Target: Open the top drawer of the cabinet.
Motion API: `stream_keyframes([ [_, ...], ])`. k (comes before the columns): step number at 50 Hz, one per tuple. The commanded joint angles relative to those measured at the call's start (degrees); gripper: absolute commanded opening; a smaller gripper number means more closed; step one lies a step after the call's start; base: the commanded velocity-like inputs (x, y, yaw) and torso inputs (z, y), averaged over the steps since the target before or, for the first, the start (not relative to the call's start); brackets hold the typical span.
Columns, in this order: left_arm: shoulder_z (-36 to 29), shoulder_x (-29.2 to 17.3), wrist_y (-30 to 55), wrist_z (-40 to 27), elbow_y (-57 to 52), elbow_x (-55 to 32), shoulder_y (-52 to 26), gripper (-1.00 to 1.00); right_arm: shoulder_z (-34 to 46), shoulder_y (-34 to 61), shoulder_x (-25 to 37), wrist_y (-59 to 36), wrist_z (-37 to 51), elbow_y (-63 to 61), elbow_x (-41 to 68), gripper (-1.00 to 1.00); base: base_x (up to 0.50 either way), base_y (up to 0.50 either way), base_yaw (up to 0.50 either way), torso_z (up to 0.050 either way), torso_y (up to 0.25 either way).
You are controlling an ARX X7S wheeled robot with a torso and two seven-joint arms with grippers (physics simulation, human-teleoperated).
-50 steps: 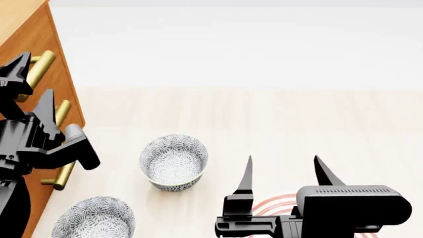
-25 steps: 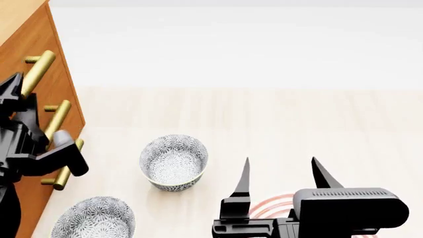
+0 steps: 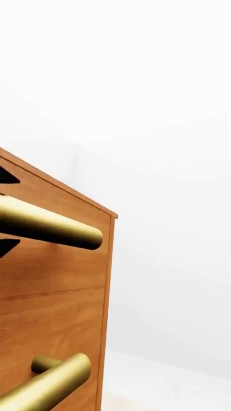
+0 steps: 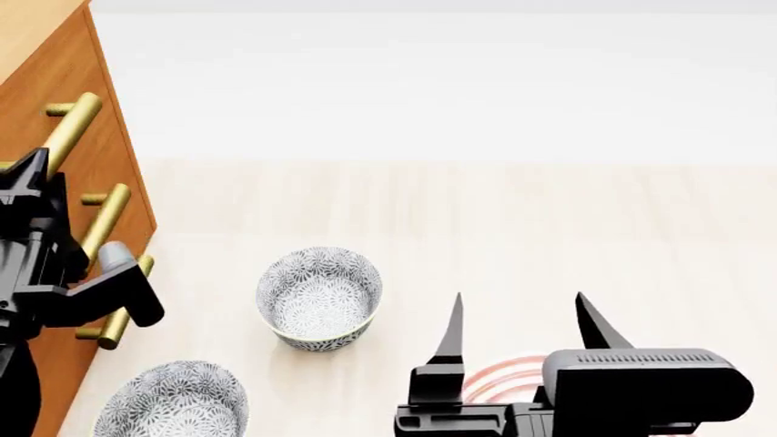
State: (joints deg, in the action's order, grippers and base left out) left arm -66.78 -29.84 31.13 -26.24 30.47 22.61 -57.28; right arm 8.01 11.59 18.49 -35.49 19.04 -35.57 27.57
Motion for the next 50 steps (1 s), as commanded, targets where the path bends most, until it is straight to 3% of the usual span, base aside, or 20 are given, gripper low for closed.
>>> stream_keyframes([
  [1, 0.31, 0.23, 1.13, 0.58, -1.15, 3.10, 0.11, -1.00, 0.12, 0.04, 0.17, 0.32, 0.09, 0.37, 0.15, 1.00, 0.00, 0.00, 0.00, 0.000, 0.000],
  [20, -1.34, 3.26, 9.87, 4.46, -10.15, 6.11, 0.58, -1.00, 0.38, -0.16, 0.45, 0.95, 0.16, 0.96, 0.37, 1.00, 0.00, 0.00, 0.00, 0.000, 0.001],
  [50, -2.98, 5.51, 10.79, 5.26, -11.87, 7.54, 0.91, -1.00, 0.16, -1.08, 1.24, 2.56, 0.19, 2.15, 0.57, 1.00, 0.00, 0.00, 0.00, 0.000, 0.002],
])
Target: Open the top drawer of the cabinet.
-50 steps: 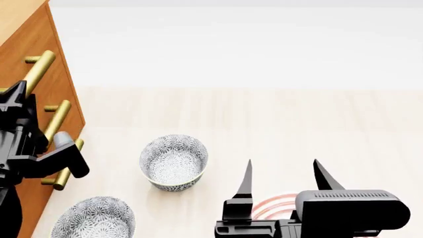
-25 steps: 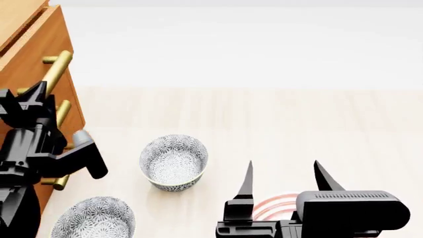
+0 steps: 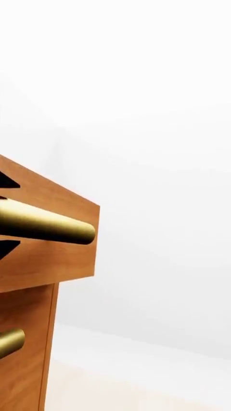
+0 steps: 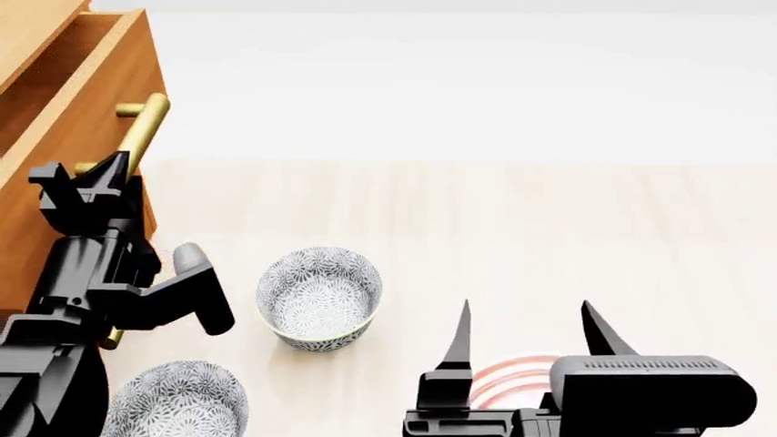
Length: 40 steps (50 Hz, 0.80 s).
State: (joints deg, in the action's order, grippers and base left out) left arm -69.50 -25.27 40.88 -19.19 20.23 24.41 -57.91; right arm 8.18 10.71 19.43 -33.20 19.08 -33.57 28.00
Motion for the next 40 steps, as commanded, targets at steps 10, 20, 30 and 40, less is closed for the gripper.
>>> stream_keyframes([
  [10, -0.73, 0.86, 2.27, -1.12, -3.66, 6.53, 1.87, -1.00, 0.27, -0.54, 0.37, 0.78, 0.25, 0.10, 0.13, 1.00, 0.00, 0.00, 0.00, 0.000, 0.003],
  [20, -0.97, 0.91, 2.60, -0.72, -4.07, 6.76, 1.98, -1.00, 0.06, -0.80, 0.68, 0.85, 0.49, -0.18, 0.48, 1.00, 0.00, 0.00, 0.00, 0.000, 0.002],
  [30, -1.24, 0.72, 3.16, -0.25, -4.77, 7.26, 1.89, -1.00, 0.03, -0.66, 0.92, 0.72, 0.71, -0.40, 0.83, 1.00, 0.00, 0.00, 0.00, 0.000, 0.002],
  [40, -1.68, 0.82, 4.06, -0.08, -4.05, 8.08, 1.55, 1.00, 0.48, -0.81, 1.12, 1.19, 0.64, 0.09, 0.53, 1.00, 0.00, 0.00, 0.00, 0.000, 0.001],
])
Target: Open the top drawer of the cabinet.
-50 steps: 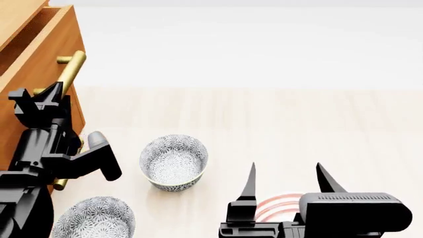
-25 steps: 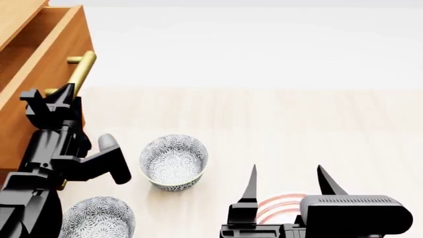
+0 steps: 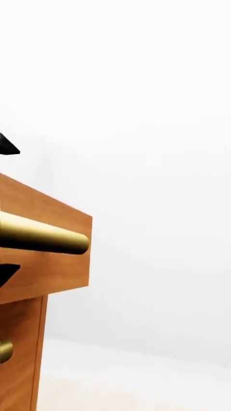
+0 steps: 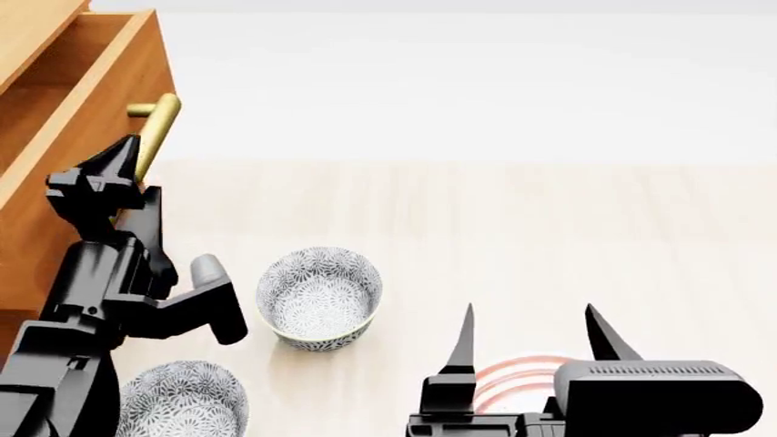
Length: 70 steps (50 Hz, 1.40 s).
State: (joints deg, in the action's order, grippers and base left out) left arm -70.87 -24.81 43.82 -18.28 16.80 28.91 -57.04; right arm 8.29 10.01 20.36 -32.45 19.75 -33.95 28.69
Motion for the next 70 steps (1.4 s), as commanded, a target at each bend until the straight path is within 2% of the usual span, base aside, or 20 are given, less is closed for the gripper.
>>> stream_keyframes([
  [1, -0.21, 0.43, 1.00, -1.18, -0.46, 3.51, 0.73, 1.00, 0.35, -0.02, 0.23, 0.31, 0.00, 0.43, -0.05, 1.00, 0.00, 0.00, 0.00, 0.000, 0.000],
  [9, 0.15, 0.70, 1.23, -1.28, -1.09, 3.33, 1.08, 1.00, 0.44, 0.20, 0.29, 0.43, 0.10, 0.86, -0.02, 1.00, 0.00, 0.00, 0.00, 0.000, 0.000],
  [14, 1.47, 0.16, 2.59, 1.31, -6.46, 2.18, 1.13, 1.00, 0.65, 0.24, 0.38, 0.34, 0.33, 0.78, -0.13, 1.00, 0.00, 0.00, 0.00, 0.000, 0.000],
  [19, -1.15, 0.37, 10.64, 6.34, -15.01, 5.97, 1.41, 1.00, 0.94, 0.49, 0.36, 0.46, 0.45, 1.18, -0.40, 1.00, 0.00, 0.00, 0.00, 0.000, 0.000],
  [35, -4.04, 2.80, 21.37, 14.27, -27.37, 12.30, -2.29, 1.00, 0.29, 0.64, 1.22, -1.92, 1.85, -1.85, 1.33, 1.00, 0.00, 0.00, 0.00, 0.000, 0.000],
  [41, -8.56, 3.57, 29.64, 21.95, -34.83, 18.27, -6.58, 1.00, 0.08, 0.67, 1.36, -2.70, 2.40, -2.24, 1.85, 1.00, 0.00, 0.00, 0.00, 0.000, 0.000],
  [46, -9.08, 5.21, 35.11, 28.57, -40.15, 20.46, -11.18, 1.00, -0.32, 0.77, 1.78, -4.15, 3.31, -4.27, 2.78, 1.00, 0.00, 0.00, 0.00, 0.000, 0.000],
  [55, -14.12, 10.00, 44.97, 37.88, -42.71, 26.54, -18.97, 1.00, -0.59, 0.99, 2.22, -4.81, 3.62, -5.21, 3.56, 1.00, 0.00, 0.00, 0.00, 0.000, 0.000],
  [60, -11.97, 13.40, 45.92, 55.20, -42.64, 40.25, -22.78, 1.00, -0.91, 0.45, 2.58, -4.43, 3.46, -5.70, 3.84, 1.00, 0.00, 0.00, 0.00, 0.000, 0.000],
  [61, -10.25, 14.10, 45.97, 60.29, -42.38, 42.89, -24.35, 1.00, -0.88, 0.08, 2.69, -3.84, 3.15, -5.40, 3.57, 1.00, 0.00, 0.00, 0.00, 0.000, 0.000],
  [63, -8.45, 14.86, 45.69, 65.64, -41.88, 46.07, -25.49, 1.00, -1.09, -0.28, 2.86, -3.50, 2.97, -5.32, 3.64, 1.00, 0.00, 0.00, 0.00, 0.000, 0.000],
  [64, -6.05, 15.85, 45.95, 72.79, -41.70, 49.31, -27.36, 1.00, -1.19, -0.53, 2.93, -3.36, 2.93, -5.43, 3.70, 1.00, 0.00, 0.00, 0.00, 0.000, 0.000],
  [70, 2.27, 19.30, 45.36, 94.09, -38.93, 60.22, -30.06, 1.00, -1.90, -1.80, 3.35, -2.54, 2.79, -5.78, 3.95, 1.00, 0.00, 0.00, 0.00, 0.000, 0.000],
])
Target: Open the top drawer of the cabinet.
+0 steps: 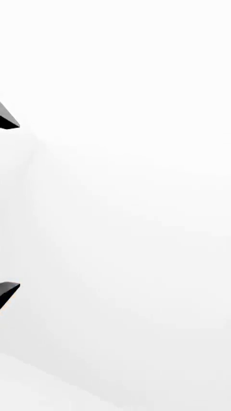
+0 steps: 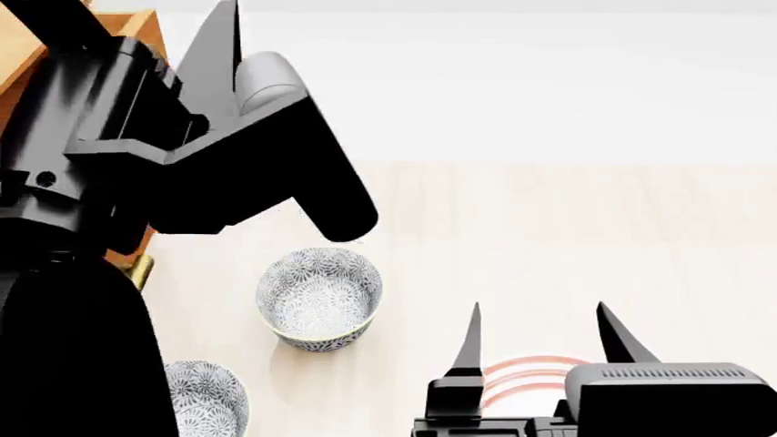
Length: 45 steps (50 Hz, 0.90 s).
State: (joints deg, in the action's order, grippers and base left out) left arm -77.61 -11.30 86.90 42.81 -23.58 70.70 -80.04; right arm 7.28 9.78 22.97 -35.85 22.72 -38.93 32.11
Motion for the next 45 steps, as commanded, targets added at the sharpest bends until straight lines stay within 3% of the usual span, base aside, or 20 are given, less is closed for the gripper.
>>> stream_keyframes([
  [1, 10.23, 6.30, 2.17, 35.34, 1.89, 19.45, -7.05, 1.00, -0.97, -1.52, 0.81, 0.63, -0.06, -1.04, 0.72, 1.00, 0.00, 0.00, 0.00, 0.000, 0.000],
  [6, 18.59, 8.83, 1.83, 46.88, 5.79, 22.14, -8.97, 1.00, -0.83, -1.79, 0.98, 1.00, -0.20, -1.13, 0.60, 1.00, 0.00, 0.00, 0.00, 0.000, 0.000],
  [8, 23.62, 9.60, 2.48, 47.15, 9.42, 18.04, -10.72, 1.00, -0.73, -1.81, 1.13, 0.91, -0.19, -1.24, 0.58, 1.00, 0.00, 0.00, 0.00, 0.000, 0.000],
  [10, 27.77, 9.61, 3.01, 47.17, 12.90, 13.55, -12.78, 1.00, -0.76, -1.86, 1.19, 1.00, -0.21, -1.18, 0.60, 1.00, 0.00, 0.00, 0.00, 0.000, 0.000],
  [20, 39.91, 8.04, 3.05, 47.17, 25.59, 8.21, -17.94, 1.00, 0.18, -1.97, 0.80, 1.78, -0.35, -0.20, -0.03, 1.00, 0.00, 0.00, 0.00, 0.000, 0.000],
  [28, 43.10, 5.79, 2.35, 46.09, 27.75, 7.21, -13.88, 1.00, 0.05, -2.57, 1.04, 2.48, -0.56, 0.25, -0.08, 1.00, 0.00, 0.00, 0.00, 0.000, 0.000],
  [32, 47.77, 6.64, 0.66, 41.16, 29.92, 4.01, -11.09, 1.00, -0.01, -2.45, 0.86, 3.15, -0.84, 1.17, -0.17, 1.00, 0.00, 0.00, 0.00, 0.000, 0.000],
  [45, 57.08, 8.66, -0.73, 35.91, 37.89, -2.78, -9.64, 1.00, 0.40, -2.08, 0.64, 4.04, -1.08, 3.27, -0.70, 1.00, 0.00, 0.00, 0.00, 0.000, 0.000],
])
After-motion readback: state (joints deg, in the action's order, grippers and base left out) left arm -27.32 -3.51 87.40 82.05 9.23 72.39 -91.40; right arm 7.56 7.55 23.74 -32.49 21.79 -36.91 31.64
